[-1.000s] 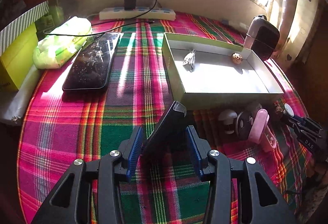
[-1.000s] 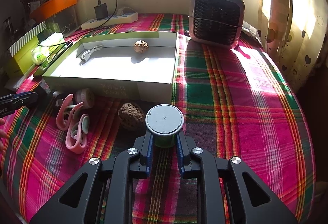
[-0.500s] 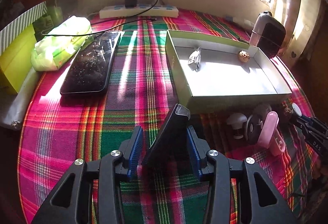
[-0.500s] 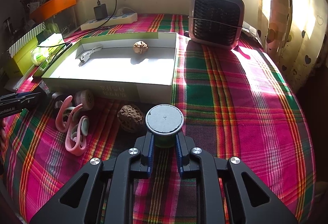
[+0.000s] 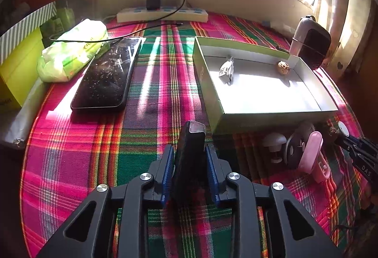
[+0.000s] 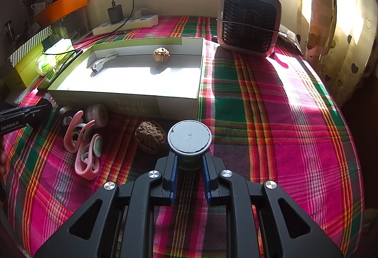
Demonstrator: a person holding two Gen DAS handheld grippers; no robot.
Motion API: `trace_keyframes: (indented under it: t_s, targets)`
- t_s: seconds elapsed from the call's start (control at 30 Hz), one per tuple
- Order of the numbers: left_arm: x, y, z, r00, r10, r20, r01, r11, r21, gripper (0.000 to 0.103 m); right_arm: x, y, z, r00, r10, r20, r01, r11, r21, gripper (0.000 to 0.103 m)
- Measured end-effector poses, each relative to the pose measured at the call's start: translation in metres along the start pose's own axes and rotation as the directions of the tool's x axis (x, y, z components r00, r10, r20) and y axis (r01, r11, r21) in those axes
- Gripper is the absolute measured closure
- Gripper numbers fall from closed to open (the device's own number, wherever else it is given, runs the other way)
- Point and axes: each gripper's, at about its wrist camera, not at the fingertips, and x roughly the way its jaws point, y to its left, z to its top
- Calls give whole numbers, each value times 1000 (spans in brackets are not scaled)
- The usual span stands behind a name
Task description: Organize objects
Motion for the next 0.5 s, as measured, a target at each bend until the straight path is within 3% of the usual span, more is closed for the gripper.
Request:
trace_keyframes:
  t_s: [0.5]
  targets:
    - [-2,3,-1,1000,2,5,-2,1000,-14,79,0,-1,0,1000,3,0,-3,1000,1,85]
